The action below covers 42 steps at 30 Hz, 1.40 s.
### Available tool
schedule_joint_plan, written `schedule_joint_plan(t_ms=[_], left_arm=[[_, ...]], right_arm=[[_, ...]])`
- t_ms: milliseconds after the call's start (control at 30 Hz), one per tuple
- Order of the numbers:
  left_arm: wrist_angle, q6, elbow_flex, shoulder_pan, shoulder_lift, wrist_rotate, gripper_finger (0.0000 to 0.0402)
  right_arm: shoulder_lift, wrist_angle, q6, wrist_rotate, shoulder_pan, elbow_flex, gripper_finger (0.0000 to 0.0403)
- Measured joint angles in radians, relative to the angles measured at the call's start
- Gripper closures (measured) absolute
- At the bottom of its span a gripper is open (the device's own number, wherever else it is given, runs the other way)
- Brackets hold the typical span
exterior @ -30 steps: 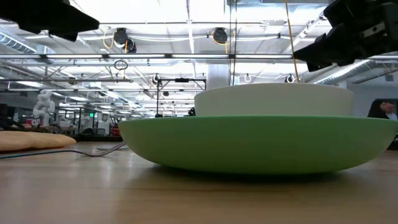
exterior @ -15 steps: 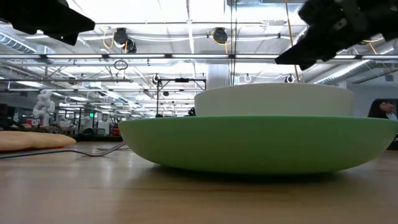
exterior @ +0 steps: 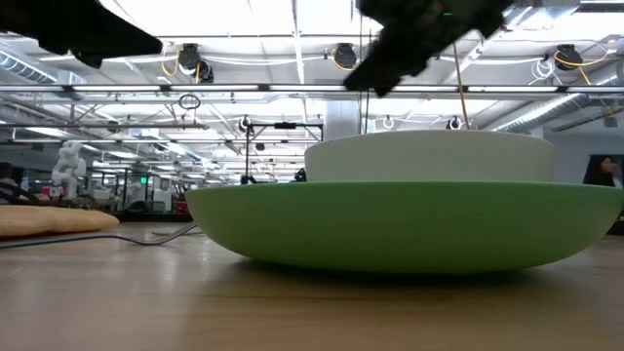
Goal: Set table place
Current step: Adjust the violet fork and white bowl
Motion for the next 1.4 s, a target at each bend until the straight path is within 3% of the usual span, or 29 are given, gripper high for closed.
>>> schedule_joint_plan(t_ms=[233,600,867,1167,1400], left_arm=[[0.001,-0.041,0.0,-0.048,-0.066,-0.173,0.0376],[0.0,0.008,0.0,-0.089,-0.127,-0.206,0.0376],[-0.058,-0.008,0.001,-0.089,-0.127,-0.217,0.0376],[-0.063,-0.008,0.001,-0.093,-0.218,-0.473,0.0376],[-0.066,0.057,0.001,-0.094,-0.277,-0.447,0.0376]], right_arm=[[0.297,-0.17,-0.099,-0.057,0.036,0.311,0.0381],[0.556,-0.264,-0.242,-0.062,0.076,0.65,0.0274],[0.712,-0.293,-0.274,-0.107,0.076,0.859,0.0278],[0.895,-0.348,-0.376,-0.105,0.101,1.049,0.0279],[0.984,-0.406,-0.496,-0.092,0.121,1.153,0.028]])
